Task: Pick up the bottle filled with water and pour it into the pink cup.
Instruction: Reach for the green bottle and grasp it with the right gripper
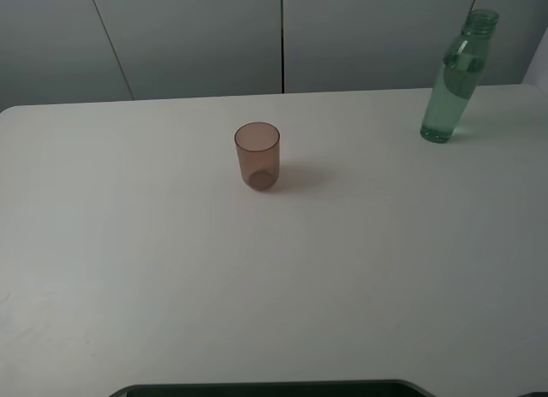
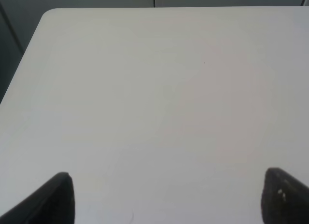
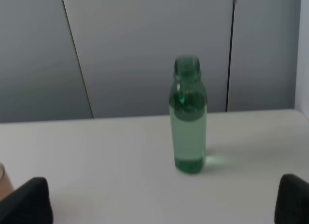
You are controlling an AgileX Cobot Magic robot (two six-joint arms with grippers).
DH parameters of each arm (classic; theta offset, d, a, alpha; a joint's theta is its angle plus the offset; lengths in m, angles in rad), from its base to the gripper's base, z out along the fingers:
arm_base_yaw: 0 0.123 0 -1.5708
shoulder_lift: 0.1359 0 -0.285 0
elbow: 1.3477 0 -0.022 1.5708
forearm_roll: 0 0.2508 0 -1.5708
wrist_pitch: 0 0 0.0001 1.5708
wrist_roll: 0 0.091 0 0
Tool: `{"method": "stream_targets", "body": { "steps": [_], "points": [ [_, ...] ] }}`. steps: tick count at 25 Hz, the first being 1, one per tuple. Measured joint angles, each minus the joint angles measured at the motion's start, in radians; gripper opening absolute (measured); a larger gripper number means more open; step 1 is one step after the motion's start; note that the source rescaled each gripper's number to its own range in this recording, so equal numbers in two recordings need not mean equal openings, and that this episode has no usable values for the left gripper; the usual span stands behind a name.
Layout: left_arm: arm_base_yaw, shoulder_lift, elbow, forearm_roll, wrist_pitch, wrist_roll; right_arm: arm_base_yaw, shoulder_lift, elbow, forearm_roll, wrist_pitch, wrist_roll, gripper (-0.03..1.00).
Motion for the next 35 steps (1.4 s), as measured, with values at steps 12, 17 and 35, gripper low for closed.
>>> {"method": "stream_targets", "body": {
  "steps": [12, 17, 35],
  "points": [
    [0.0, 0.0, 0.0, 0.0, 0.0, 0.0, 0.0, 0.423, 0.126, -0.039, -0.778, 0.054, 1.0],
    [0.0, 0.0, 0.0, 0.0, 0.0, 0.0, 0.0, 0.588, 0.24, -0.127, -1.056, 0.178, 1.0],
    [0.0, 0.0, 0.0, 0.0, 0.0, 0.0, 0.0, 1.312, 0.311, -0.237, -1.787, 0.179, 1.0]
  ]
}}
